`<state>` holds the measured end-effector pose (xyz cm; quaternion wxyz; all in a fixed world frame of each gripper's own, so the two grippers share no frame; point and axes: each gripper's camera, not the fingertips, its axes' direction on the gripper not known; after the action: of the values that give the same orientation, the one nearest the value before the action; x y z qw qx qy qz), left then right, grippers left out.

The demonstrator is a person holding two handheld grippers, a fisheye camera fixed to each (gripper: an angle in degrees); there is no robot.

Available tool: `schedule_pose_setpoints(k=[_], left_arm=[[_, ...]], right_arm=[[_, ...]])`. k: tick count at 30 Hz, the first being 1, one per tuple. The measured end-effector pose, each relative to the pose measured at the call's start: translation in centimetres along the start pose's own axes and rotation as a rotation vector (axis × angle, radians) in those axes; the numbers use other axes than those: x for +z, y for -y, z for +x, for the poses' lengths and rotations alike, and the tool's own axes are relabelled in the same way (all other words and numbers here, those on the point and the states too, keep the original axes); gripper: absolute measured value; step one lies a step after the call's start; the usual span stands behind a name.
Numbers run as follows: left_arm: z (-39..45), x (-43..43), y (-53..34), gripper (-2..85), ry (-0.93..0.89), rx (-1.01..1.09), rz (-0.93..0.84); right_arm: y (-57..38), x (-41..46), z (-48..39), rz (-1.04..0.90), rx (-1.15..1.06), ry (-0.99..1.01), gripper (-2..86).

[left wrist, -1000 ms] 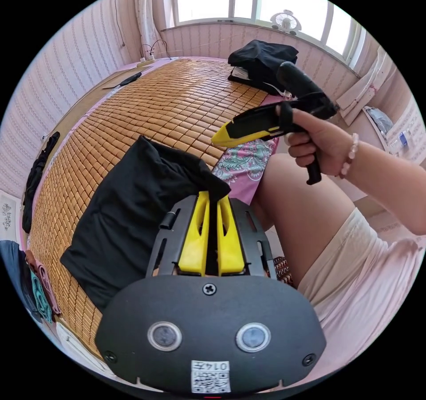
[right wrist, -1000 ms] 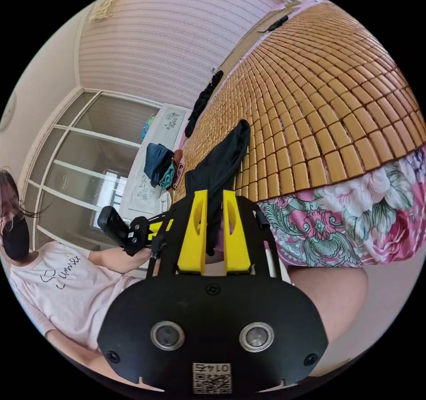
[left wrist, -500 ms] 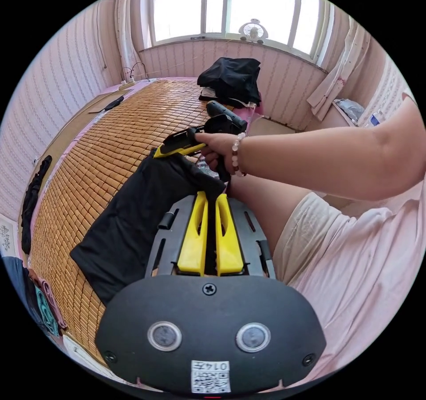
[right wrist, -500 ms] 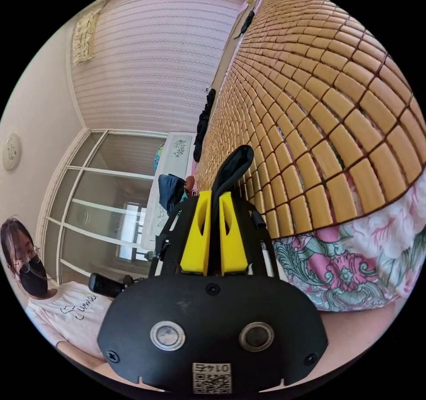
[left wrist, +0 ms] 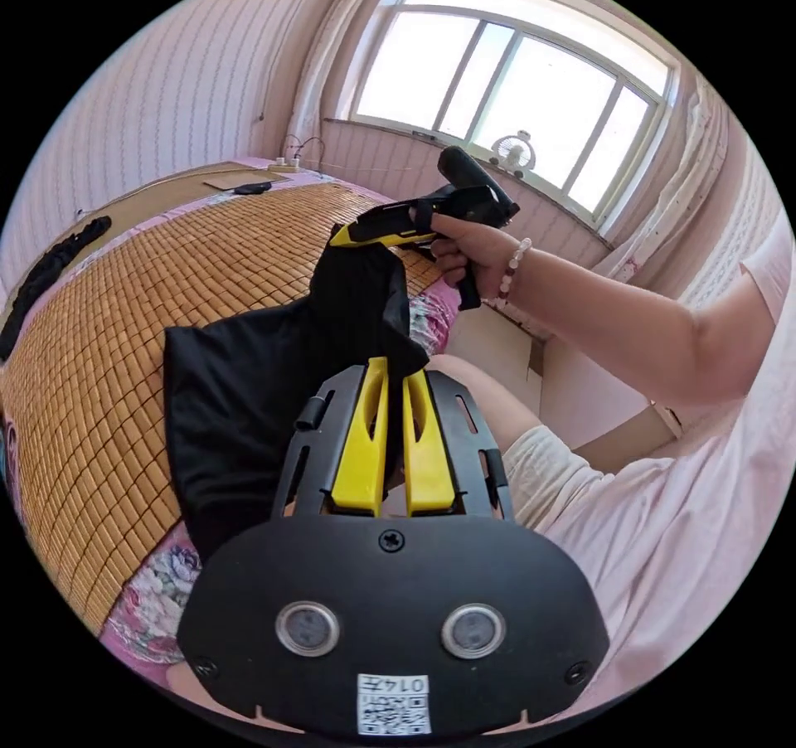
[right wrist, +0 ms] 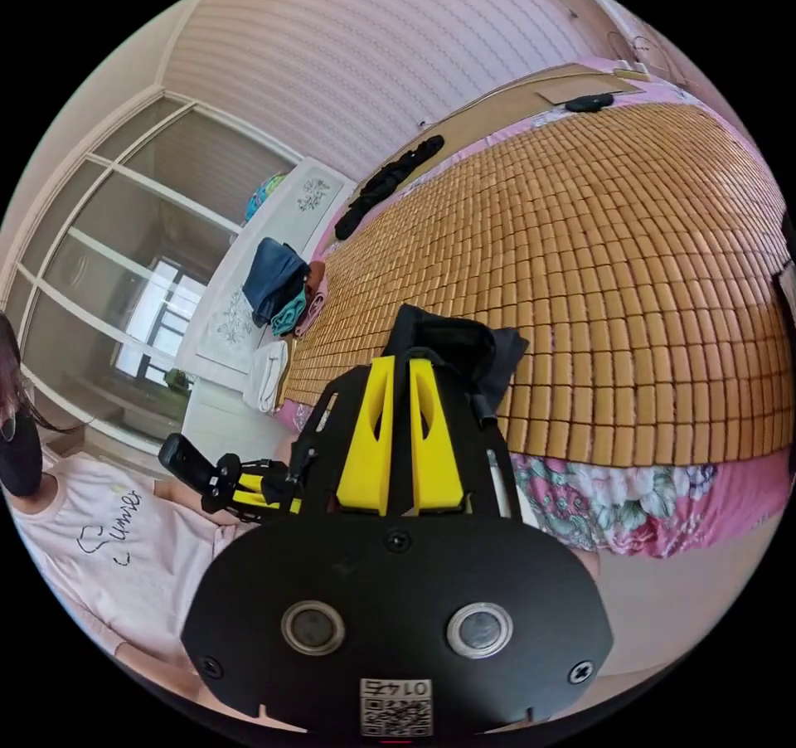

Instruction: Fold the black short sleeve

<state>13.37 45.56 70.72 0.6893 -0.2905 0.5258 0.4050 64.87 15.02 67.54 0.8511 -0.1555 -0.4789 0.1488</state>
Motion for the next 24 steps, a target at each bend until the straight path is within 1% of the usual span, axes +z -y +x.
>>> schedule_pose_setpoints(k=[2, 4, 7, 9, 12, 14, 17, 21, 22, 24], left_arm=[[-2.0, -1.5, -1.3, -0.6, 0.045, -0.091, 0.015], [-4.6, -2.6, -3.3, -0.4, 0.111, -0.211, 0.031], [-7.6, -2.5, -5.4, 0.4, 0.191, -0.344, -0.001], [-8.9, -2.3, -6.4, 1.5, 0.230, -0.398, -0.003], [-10.8, -1.4, -7.6, 3.4, 0.225, -0.472, -0.065], [-11.5, -1.5, -8.0, 4.0, 0.204, -0.508, -0.051], [-12.2, -2.0, -8.3, 5.0, 0.199, -0.539, -0.062], [-13.3, -3.4, -9.1, 5.1, 0.279, -0.588, -0.175], [-13.3, -4.0, -9.2, 5.3, 0.318, -0.588, -0.179], [-13.2, -4.7, -9.3, 6.9, 0.329, -0.571, -0.156]], right_arm=[[1.8, 4.0, -2.3, -0.068, -0.026, -0.003, 2.4], [3.6, 9.5, -4.9, -0.169, -0.001, -0.099, 2.9], [5.1, 15.4, -7.7, -0.261, -0.030, -0.220, 4.0], [5.4, 17.7, -8.8, -0.296, -0.049, -0.245, 4.8], [5.7, 18.8, -10.2, -0.291, -0.087, -0.215, 5.3], [5.9, 18.6, -11.1, -0.274, -0.131, -0.193, 5.5], [6.0, 18.9, -12.0, -0.284, -0.193, -0.259, 5.9], [5.9, 21.4, -13.2, -0.369, -0.325, -0.390, 9.4], [5.8, 22.5, -13.6, -0.401, -0.366, -0.423, 10.7], [5.7, 24.2, -13.9, -0.442, -0.421, -0.465, 12.2]])
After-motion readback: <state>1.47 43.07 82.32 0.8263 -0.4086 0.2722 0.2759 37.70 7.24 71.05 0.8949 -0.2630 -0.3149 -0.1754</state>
